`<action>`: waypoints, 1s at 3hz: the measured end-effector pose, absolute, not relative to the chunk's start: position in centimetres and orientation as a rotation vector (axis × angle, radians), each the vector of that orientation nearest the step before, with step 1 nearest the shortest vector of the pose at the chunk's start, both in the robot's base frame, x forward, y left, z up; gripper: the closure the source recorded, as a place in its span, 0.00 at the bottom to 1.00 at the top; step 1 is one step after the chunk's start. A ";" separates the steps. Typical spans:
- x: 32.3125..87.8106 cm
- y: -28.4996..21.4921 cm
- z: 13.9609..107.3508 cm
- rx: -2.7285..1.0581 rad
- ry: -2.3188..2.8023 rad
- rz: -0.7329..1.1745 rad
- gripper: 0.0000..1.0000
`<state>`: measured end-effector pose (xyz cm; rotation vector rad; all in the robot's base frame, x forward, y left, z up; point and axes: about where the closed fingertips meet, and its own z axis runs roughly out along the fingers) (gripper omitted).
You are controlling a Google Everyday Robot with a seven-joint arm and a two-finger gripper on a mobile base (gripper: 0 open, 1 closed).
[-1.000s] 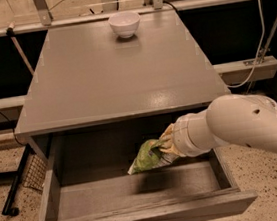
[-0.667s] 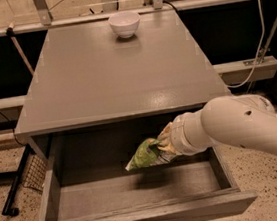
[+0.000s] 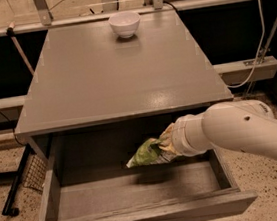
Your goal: Place green jalapeno chip bag into top drawer
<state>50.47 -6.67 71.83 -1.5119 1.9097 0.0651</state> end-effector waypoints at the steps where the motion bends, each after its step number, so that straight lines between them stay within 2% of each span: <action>1: 51.4 -6.3 70.7 -1.481 1.923 0.065 1.00; 2: 51.3 -6.2 70.9 -1.484 1.919 0.063 0.73; 3: 51.3 -6.1 71.0 -1.486 1.917 0.061 0.50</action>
Offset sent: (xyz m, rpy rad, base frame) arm 0.0076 0.0029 -0.0098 0.0102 -0.0006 -0.0205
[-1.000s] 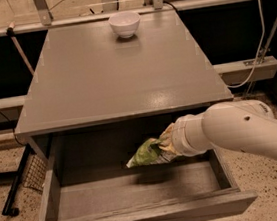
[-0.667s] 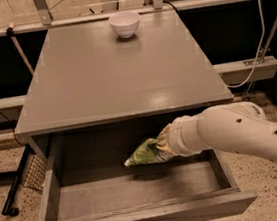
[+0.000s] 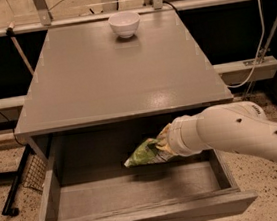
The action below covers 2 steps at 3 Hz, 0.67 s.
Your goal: Place green jalapeno chip bag into top drawer
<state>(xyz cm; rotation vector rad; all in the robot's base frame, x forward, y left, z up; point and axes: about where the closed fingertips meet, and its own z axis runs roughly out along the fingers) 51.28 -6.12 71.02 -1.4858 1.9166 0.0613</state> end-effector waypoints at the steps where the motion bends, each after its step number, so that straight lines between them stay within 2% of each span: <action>1: 51.3 -6.0 71.1 -1.488 1.914 0.060 0.28; 2: 51.1 -6.1 71.4 -1.492 1.909 0.058 0.00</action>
Offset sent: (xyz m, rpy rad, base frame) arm -0.0032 0.0002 0.0054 0.0084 -0.0093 0.0091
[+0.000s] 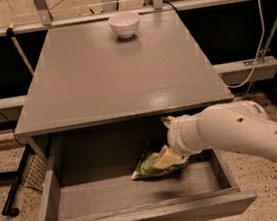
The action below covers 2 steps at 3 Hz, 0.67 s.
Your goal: Place green jalapeno chip bag into top drawer
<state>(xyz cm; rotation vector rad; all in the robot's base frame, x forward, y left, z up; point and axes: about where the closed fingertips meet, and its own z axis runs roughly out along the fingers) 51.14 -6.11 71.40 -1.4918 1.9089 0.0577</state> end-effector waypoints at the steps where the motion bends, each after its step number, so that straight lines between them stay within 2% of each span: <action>1: 51.2 -6.8 71.4 -1.495 1.921 0.046 0.00; 2: 50.9 -9.8 70.7 -1.460 1.982 0.068 0.00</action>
Offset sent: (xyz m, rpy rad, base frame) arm -0.0102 -0.0883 -0.0209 0.0157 0.1244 -0.1217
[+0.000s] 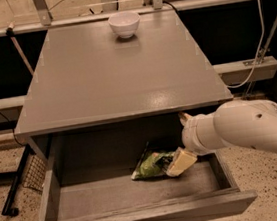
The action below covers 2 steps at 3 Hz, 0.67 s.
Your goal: Place green jalapeno chip bag into top drawer
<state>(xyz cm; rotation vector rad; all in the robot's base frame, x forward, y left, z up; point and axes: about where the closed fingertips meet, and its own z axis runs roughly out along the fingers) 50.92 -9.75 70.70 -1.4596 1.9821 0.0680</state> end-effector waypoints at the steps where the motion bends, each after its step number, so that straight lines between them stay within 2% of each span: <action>1: 49.6 -13.9 70.4 -1.375 2.074 0.077 0.00; 2: 48.1 -17.2 70.8 -1.288 2.134 0.058 0.00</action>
Offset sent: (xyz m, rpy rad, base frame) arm -0.0514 -0.1226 0.0066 0.0339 0.0669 -0.2866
